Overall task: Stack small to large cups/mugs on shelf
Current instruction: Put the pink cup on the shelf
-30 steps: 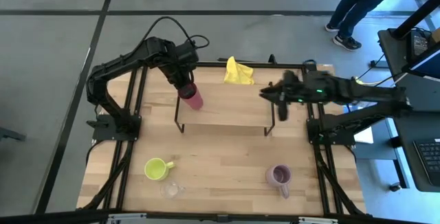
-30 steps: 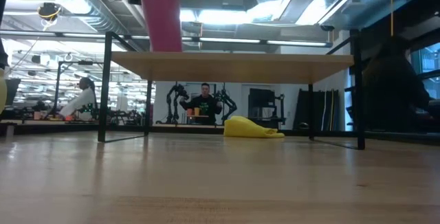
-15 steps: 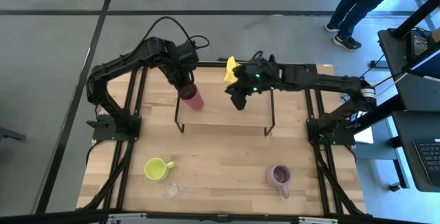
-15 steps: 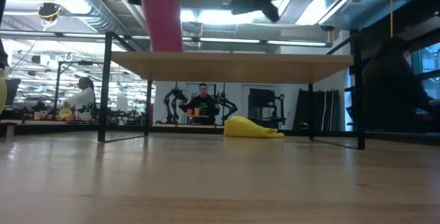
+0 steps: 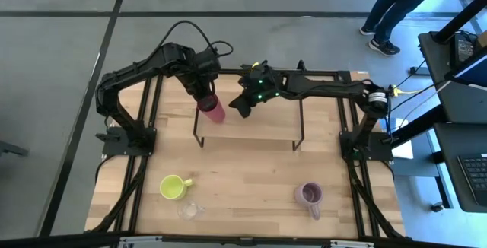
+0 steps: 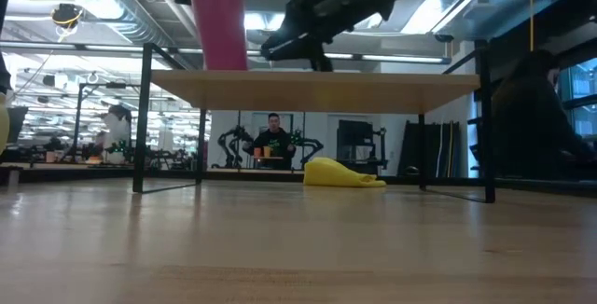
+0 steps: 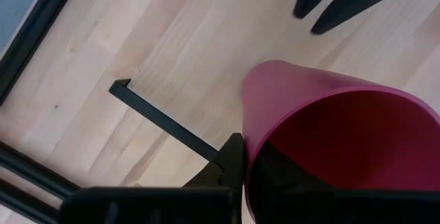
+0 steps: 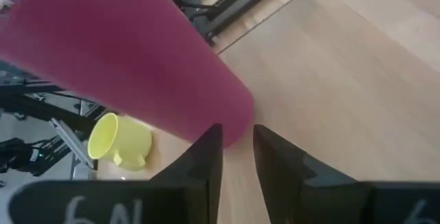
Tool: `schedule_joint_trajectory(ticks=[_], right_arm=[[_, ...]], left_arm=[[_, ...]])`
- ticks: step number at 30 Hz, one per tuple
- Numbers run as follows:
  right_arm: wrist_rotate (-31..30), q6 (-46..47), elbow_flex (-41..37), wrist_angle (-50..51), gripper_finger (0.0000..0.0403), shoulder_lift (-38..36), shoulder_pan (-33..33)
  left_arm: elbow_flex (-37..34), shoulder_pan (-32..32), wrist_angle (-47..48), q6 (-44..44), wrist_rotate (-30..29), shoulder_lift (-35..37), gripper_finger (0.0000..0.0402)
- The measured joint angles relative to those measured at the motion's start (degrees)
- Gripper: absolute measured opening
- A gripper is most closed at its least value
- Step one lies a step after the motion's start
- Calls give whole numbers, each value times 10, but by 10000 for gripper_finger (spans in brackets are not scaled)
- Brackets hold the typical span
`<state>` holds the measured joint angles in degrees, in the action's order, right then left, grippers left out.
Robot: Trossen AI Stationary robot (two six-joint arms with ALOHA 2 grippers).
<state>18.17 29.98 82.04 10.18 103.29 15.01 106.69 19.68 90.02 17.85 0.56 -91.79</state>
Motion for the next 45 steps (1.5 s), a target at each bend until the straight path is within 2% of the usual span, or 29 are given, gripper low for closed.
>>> schedule_joint_trajectory(ticks=[13,26,37,45], right_arm=[[29,13,0,-35,60,30,-7],[40,13,0,-54,58,40,-25],[38,9,0,-67,58,40,-25],[14,-4,0,-57,58,40,-25]], left_arm=[[0,0,0,0,0,0,10],[0,-1,0,0,-3,0,13],[0,-18,0,6,-17,0,84],[0,-18,0,10,-18,0,87]])
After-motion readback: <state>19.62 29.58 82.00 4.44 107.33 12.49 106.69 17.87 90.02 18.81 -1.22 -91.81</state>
